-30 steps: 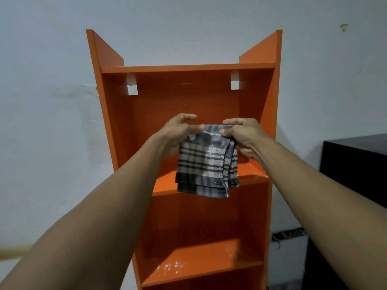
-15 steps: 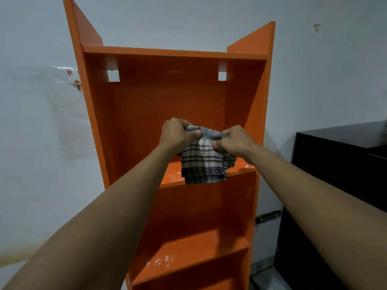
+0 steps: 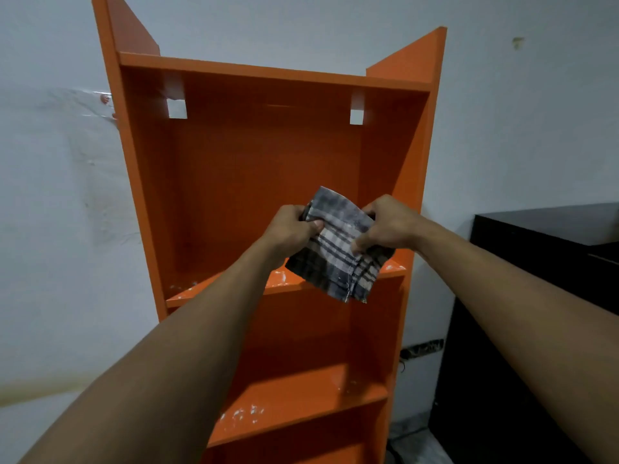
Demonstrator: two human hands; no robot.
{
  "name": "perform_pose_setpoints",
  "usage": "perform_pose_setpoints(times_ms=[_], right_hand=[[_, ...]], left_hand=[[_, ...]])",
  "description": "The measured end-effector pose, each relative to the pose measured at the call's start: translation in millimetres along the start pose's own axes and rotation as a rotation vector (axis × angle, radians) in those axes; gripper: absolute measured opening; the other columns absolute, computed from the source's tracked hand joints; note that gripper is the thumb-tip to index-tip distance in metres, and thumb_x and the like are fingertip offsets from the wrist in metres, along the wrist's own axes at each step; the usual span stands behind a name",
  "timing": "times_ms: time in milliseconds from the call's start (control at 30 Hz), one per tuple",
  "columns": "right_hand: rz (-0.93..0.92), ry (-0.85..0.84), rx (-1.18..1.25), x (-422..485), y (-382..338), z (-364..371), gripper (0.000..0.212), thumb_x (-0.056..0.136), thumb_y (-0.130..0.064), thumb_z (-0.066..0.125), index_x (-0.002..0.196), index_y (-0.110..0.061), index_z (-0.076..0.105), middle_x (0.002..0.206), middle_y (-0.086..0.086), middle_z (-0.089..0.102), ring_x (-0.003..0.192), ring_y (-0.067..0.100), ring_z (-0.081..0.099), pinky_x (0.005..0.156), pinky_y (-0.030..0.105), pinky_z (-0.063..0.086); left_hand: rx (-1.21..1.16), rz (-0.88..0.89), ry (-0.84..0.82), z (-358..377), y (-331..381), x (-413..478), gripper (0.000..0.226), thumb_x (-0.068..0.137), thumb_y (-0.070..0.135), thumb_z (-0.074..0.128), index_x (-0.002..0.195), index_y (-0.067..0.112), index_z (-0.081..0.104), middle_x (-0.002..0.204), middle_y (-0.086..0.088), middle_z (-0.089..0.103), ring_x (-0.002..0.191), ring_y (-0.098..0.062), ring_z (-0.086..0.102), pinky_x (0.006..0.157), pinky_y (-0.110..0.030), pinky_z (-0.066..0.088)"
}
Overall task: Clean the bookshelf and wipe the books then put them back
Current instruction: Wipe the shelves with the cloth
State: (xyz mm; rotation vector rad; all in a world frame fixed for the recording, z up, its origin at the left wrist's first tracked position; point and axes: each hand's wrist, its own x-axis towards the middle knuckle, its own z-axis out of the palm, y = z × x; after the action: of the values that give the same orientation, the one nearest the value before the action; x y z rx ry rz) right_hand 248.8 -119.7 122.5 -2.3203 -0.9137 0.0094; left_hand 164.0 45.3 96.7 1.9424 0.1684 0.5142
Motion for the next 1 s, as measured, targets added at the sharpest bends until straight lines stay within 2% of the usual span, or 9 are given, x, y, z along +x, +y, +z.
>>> perform_pose_setpoints(times_ms=[100,200,267,333,433,500,633,800,1000], right_hand=[[-0.069,-0.025,-0.180,16.4,1.8,-2.4,0.041,0.064,-0.025,0.089,0.096,-0.014,0.066,0.091,0.002,0.070,0.083,0.021,0.068,0.074,0.039,0.057],[-0.093,-0.052,-0.221,36.6,11.8,-4.2,0.030,0.069,-0.026,0.086,0.087,-0.011,0.067,0.080,0.004,0.069,0.071,0.020,0.067,0.064,0.035,0.057],[-0.110,-0.041,-0.292,50.9,21.7,-5.8,0.018,0.076,-0.019,0.077,0.077,-0.009,0.063,0.070,0.003,0.064,0.061,0.019,0.062,0.057,0.031,0.052],[-0.141,0.074,-0.383,65.2,31.8,-8.4,0.018,0.080,-0.013,0.065,0.067,-0.011,0.053,0.062,0.004,0.054,0.053,0.021,0.051,0.050,0.030,0.042],[-0.212,0.217,-0.461,86.6,43.8,-11.7,0.013,0.079,-0.010,0.063,0.070,-0.013,0.055,0.073,0.009,0.059,0.064,0.027,0.057,0.058,0.037,0.049],[-0.265,0.256,-0.537,105.1,53.6,-9.4,0.005,0.079,-0.009,0.063,0.078,-0.011,0.059,0.086,0.012,0.064,0.076,0.031,0.061,0.064,0.038,0.050],[-0.330,0.206,-0.685,141.8,88.1,17.7,0.021,0.085,-0.010,0.061,0.106,-0.015,0.061,0.103,0.012,0.065,0.095,0.034,0.062,0.075,0.039,0.049],[-0.243,-0.140,-0.569,162.6,129.0,60.1,0.040,0.089,-0.004,0.055,0.123,-0.023,0.061,0.117,0.010,0.065,0.106,0.032,0.059,0.077,0.035,0.043],[-0.264,-0.114,-0.400,151.3,128.3,50.5,0.028,0.084,0.005,0.051,0.090,-0.018,0.066,0.084,0.002,0.065,0.084,0.024,0.061,0.063,0.026,0.038]], left_hand=[[-0.081,0.005,0.000,14.5,1.1,5.6,0.010,0.099,0.009,0.054,0.099,0.011,0.063,0.098,-0.008,0.069,0.091,-0.024,0.067,0.079,-0.040,0.055],[-0.102,0.013,0.046,24.6,4.2,17.2,0.011,0.097,0.011,0.057,0.104,0.008,0.065,0.094,-0.005,0.070,0.083,-0.019,0.068,0.071,-0.036,0.054],[-0.036,0.009,0.083,29.1,2.2,31.8,0.010,0.096,0.009,0.059,0.104,0.009,0.065,0.101,-0.007,0.070,0.090,-0.020,0.067,0.075,-0.036,0.053],[0.049,0.011,0.142,33.4,-2.6,49.2,0.014,0.095,0.010,0.061,0.108,0.012,0.065,0.112,-0.007,0.068,0.103,-0.022,0.064,0.086,-0.038,0.051],[0.118,-0.031,0.250,41.1,-13.3,75.2,0.022,0.096,0.015,0.061,0.118,0.015,0.064,0.123,-0.006,0.064,0.115,-0.023,0.058,0.096,-0.038,0.048],[0.221,-0.076,0.286,47.0,-22.0,89.8,0.024,0.096,0.014,0.060,0.119,0.012,0.065,0.122,-0.008,0.065,0.115,-0.025,0.060,0.095,-0.036,0.049],[0.524,-0.268,0.165,59.4,-50.8,113.8,0.024,0.092,0.009,0.053,0.114,0.006,0.062,0.109,-0.019,0.066,0.101,-0.037,0.065,0.070,-0.036,0.051],[0.984,-0.374,-0.065,68.9,-71.5,121.1,0.034,0.097,0.019,0.050,0.127,0.004,0.052,0.128,-0.019,0.057,0.114,-0.037,0.057,0.084,-0.038,0.048],[1.107,-0.416,-0.172,71.8,-68.6,124.5,0.044,0.100,0.024,0.050,0.140,0.008,0.042,0.138,-0.016,0.052,0.118,-0.035,0.055,0.087,-0.039,0.047]])
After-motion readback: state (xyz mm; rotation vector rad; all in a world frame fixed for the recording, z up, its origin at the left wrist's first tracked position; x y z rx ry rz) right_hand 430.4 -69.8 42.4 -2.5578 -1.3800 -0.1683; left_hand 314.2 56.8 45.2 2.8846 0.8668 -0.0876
